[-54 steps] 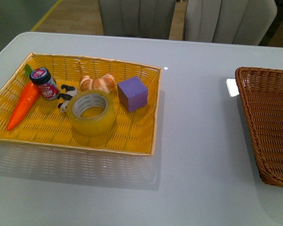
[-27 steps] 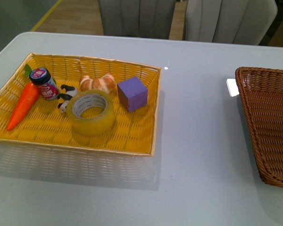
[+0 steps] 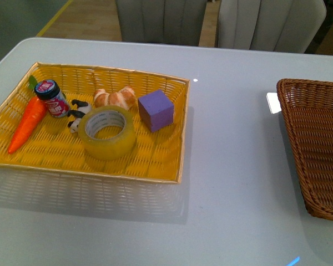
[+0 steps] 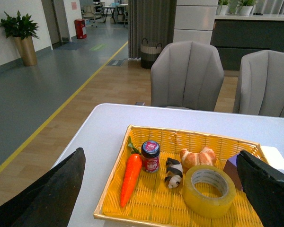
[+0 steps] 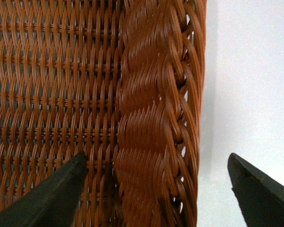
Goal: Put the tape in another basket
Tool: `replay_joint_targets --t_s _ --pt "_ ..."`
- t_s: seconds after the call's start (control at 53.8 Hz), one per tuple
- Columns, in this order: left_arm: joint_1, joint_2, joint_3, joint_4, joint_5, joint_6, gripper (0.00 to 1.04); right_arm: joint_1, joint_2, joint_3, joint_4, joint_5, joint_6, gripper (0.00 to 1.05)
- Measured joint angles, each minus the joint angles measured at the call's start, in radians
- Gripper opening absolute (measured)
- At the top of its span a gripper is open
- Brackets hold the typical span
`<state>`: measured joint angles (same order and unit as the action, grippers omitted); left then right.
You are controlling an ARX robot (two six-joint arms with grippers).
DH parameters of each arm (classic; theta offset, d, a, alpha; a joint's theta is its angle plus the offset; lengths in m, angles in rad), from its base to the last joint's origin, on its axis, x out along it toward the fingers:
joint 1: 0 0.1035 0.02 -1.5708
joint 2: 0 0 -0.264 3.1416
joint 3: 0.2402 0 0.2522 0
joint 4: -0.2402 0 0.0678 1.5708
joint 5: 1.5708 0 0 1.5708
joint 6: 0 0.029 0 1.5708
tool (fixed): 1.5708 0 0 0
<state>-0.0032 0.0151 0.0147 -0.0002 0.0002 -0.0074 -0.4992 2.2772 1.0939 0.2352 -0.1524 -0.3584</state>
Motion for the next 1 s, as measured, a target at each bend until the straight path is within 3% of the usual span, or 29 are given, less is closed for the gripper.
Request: replay_joint_targets --t_s 0.112,0.353,0.651,1.005 --pt "0.000 0.000 0.000 0.000 0.000 0.000 0.96 0.008 -0.003 -0.003 -0.026 -0.020 0.031 0.40" --pt "0.000 0.000 0.000 0.000 0.000 0.000 0.96 0.069 -0.073 -0.064 -0.032 -0.068 0.140 0.05" --pt "0.000 0.000 0.000 0.000 0.000 0.000 0.96 0.227 -0.111 -0.145 -0.012 -0.074 0.280 0.05" --pt "0.000 0.000 0.000 0.000 0.000 0.000 0.96 0.347 -0.120 -0.191 0.029 -0.050 0.378 0.05"
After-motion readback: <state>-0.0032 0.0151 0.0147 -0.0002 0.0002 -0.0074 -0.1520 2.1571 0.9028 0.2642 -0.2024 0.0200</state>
